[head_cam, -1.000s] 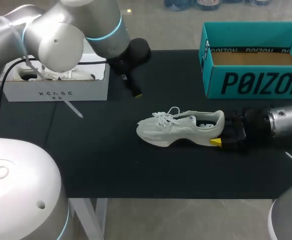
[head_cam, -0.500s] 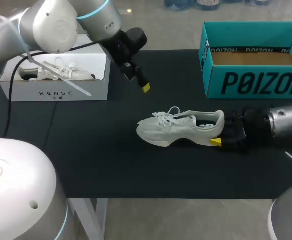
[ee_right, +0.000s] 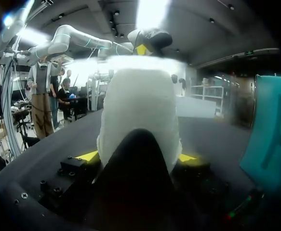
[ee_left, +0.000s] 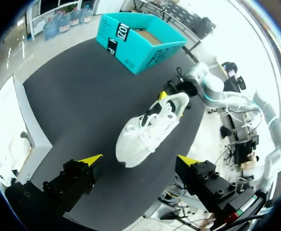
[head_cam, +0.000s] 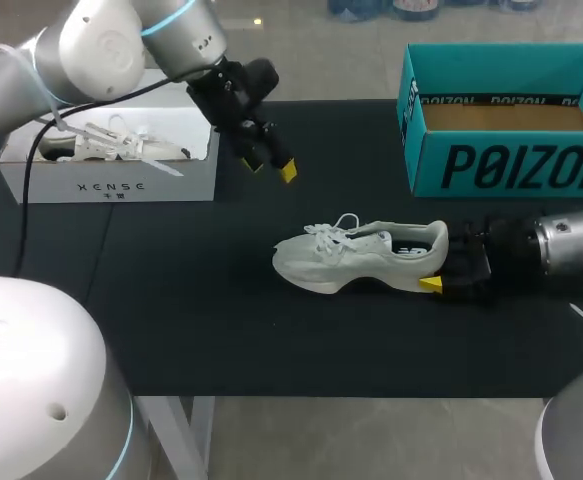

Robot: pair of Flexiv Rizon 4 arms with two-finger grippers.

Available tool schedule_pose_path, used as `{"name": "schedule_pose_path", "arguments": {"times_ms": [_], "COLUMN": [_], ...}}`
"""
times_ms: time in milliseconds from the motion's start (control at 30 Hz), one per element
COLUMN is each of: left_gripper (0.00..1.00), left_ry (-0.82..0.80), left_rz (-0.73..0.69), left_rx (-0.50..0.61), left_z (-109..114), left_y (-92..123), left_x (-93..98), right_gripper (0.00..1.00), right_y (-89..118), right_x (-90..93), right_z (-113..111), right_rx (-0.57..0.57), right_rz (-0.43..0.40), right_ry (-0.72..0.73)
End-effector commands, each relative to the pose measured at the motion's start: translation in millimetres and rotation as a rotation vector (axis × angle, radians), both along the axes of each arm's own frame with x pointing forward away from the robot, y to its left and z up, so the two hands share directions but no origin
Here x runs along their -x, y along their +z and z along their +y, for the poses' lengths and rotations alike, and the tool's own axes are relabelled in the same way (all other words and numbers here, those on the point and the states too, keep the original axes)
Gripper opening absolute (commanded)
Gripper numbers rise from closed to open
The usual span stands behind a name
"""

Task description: Take the shoe out of the shoebox, open the shoe tongue, remove and reinsert the insole, then place the shoe into the shoebox

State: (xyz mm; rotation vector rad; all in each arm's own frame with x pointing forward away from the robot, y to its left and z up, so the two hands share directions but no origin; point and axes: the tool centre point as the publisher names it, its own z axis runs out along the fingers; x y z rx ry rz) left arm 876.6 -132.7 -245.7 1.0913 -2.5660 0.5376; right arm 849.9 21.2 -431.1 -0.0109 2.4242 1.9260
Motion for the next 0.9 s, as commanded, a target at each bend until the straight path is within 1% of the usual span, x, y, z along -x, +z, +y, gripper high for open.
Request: {"name": "schedule_pose_path", "arguments": {"times_ms": [33,133,167,200,267,367,433,900], "left_gripper": [1.00,1.00,1.00,1.00,1.00,1.00,1.00,1.00], "left_ry": [0.076,0.138,0.174,0.173,0.176,0.184,0.212,0.212], "left_rz": [-0.044,-0.025,-0.013,0.004,-0.022,-0.021,-0.005,-0.005], "left_rx": [-0.205,-0.231,-0.225,-0.219,-0.269,-0.295,-0.292,-0.292], "left_z": [-20.7,-33.6,-40.1,-45.0,-53.0,-66.9,-75.6,-75.6], "left_y": [6.2,6.0,6.0,5.8,1.3,-7.0,-11.0,-11.0], "left_x": [10.1,18.6,24.6,30.5,40.7,52.6,58.4,58.4], "right_gripper": [0.00,0.00,0.00,0.00,0.00,0.00,0.00,0.00], "right_y": [-4.8,-4.8,-4.8,-4.8,-4.8,-4.8,-4.8,-4.8], "right_x": [-0.3,-0.3,-0.3,-0.3,-0.3,-0.3,-0.3,-0.3], "right_z": [2.6,2.6,2.6,2.6,2.6,2.6,2.6,2.6], "right_rx": [0.001,0.001,0.001,0.001,0.001,0.001,0.001,0.001], "right_rz": [0.001,0.001,0.001,0.001,0.001,0.001,0.001,0.001], "right_ry": [0.000,0.000,0.000,0.000,0.000,0.000,0.000,0.000]}}
